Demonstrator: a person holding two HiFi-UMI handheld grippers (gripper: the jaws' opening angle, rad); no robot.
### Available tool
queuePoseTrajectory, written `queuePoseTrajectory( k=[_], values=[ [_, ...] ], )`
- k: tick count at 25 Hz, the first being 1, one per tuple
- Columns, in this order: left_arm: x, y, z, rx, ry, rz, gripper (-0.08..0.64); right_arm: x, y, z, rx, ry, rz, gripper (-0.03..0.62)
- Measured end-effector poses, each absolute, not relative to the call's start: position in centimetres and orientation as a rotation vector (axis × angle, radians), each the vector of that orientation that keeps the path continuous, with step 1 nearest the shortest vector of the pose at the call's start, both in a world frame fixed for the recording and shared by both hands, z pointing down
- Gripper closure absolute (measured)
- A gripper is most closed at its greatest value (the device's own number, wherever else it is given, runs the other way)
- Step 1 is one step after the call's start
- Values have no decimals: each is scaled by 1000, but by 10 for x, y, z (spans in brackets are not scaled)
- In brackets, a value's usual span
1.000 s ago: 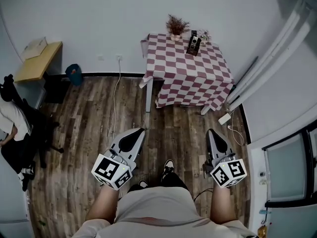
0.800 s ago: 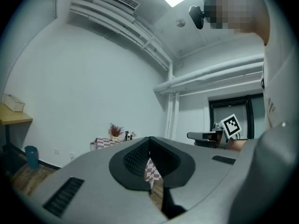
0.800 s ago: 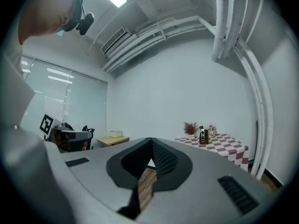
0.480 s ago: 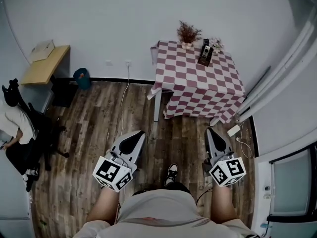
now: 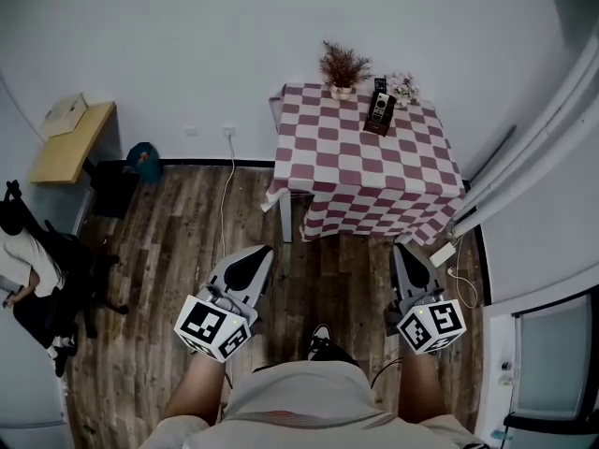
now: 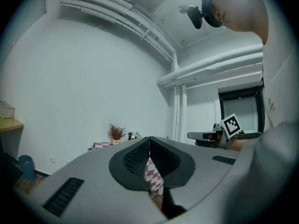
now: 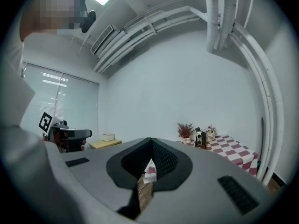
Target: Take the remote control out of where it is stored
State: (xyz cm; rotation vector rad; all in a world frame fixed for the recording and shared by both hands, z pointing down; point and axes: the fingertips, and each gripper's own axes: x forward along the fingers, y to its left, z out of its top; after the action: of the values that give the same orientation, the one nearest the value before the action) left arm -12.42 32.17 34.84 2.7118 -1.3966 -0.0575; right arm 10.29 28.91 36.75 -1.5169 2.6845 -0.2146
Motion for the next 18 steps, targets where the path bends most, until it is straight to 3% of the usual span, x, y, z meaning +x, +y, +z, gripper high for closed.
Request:
queuePoseTrajectory(
  k=[18],
  values=[
    [-55,173,351,2665,-1504,-13,551,176,129,388,-1472,2675,-317,578]
  ],
)
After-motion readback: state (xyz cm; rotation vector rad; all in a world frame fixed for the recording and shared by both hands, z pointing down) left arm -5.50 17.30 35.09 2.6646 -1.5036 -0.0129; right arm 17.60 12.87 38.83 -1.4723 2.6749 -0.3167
